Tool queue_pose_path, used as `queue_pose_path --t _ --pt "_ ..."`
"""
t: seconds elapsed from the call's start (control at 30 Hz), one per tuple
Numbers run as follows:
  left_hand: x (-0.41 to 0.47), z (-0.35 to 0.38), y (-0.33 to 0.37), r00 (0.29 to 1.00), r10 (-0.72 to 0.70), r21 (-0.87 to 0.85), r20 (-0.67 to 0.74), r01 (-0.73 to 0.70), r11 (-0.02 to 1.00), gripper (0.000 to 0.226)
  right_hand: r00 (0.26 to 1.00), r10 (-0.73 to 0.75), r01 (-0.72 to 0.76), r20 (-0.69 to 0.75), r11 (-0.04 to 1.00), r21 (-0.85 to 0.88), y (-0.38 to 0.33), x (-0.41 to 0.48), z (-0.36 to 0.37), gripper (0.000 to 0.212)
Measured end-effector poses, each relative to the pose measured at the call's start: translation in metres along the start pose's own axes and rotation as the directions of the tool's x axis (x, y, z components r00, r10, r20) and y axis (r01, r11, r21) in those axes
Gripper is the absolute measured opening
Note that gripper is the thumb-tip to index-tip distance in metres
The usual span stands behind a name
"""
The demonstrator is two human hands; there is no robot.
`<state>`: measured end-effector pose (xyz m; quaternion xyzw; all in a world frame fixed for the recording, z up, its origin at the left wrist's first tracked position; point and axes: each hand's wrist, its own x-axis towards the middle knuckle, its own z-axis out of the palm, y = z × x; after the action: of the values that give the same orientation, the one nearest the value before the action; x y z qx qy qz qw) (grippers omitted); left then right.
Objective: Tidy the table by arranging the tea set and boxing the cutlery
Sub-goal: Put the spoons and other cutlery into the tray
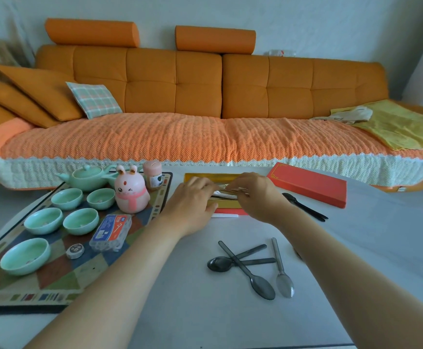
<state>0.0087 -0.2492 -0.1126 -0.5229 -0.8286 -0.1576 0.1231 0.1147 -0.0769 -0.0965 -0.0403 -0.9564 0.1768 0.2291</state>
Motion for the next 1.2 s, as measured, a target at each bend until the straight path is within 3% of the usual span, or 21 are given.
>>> queue_pose_path --t 0.07,0.17,0.3,0.4,0.57,0.77,0.9,0.97,1.1,1.2 --pt "-0.003 -0.005 0.008 0.999 0.032 -0.013 -0.045 -0.032 0.999 0.034 1.0 -0.027 0.027 -0.011 1.0 0.007 -0.008 -0.005 -0.008 0.029" --pt "-0.011 -0.013 0.019 1.0 -0.001 -0.088 0.03 0.004 0.996 0.02 0.976 0.042 -0.057 0.213 0.996 0.066 -0.026 -0.016 -0.02 0.022" --pt "-0.022 -0.019 0.031 0.961 -0.048 -0.146 0.271 0.091 0.985 0.021 0.837 0.107 -0.087 0.537 0.994 -0.063 -0.04 -0.032 -0.029 0.013" --pt "-0.029 -0.021 0.035 0.922 -0.069 -0.227 0.38 0.166 0.96 0.02 0.758 0.146 -0.121 0.636 0.989 -0.082 -0.044 -0.042 -0.029 0.025" --pt "-0.035 -0.02 0.036 0.874 -0.079 -0.276 0.479 0.236 0.932 0.011 0.762 0.176 -0.175 0.624 0.983 -0.064 -0.043 -0.047 -0.019 0.025" --pt "-0.038 -0.022 0.034 0.881 -0.069 -0.338 0.468 0.251 0.907 0.009 0.785 0.206 -0.254 0.584 0.967 0.001 -0.04 -0.047 -0.014 0.019" --pt "-0.035 -0.031 0.025 0.907 -0.123 -0.451 0.403 0.314 0.836 0.006 0.827 0.207 -0.327 0.522 0.933 0.148 -0.035 -0.042 -0.023 0.012" --pt "-0.033 -0.036 0.017 0.913 -0.184 -0.526 0.364 0.365 0.768 0.007 0.859 0.213 -0.388 0.466 0.864 0.321 -0.029 -0.039 -0.029 0.013" --pt "-0.031 -0.035 0.005 0.889 -0.336 -0.65 0.31 0.456 0.608 0.01 0.882 0.269 -0.471 0.387 0.467 0.748 -0.021 -0.035 -0.038 0.024" --pt "-0.027 -0.031 0.01 0.86 -0.39 -0.743 0.329 0.491 0.455 0.011 0.892 0.264 -0.432 0.368 0.254 0.865 -0.024 -0.031 -0.033 0.024"
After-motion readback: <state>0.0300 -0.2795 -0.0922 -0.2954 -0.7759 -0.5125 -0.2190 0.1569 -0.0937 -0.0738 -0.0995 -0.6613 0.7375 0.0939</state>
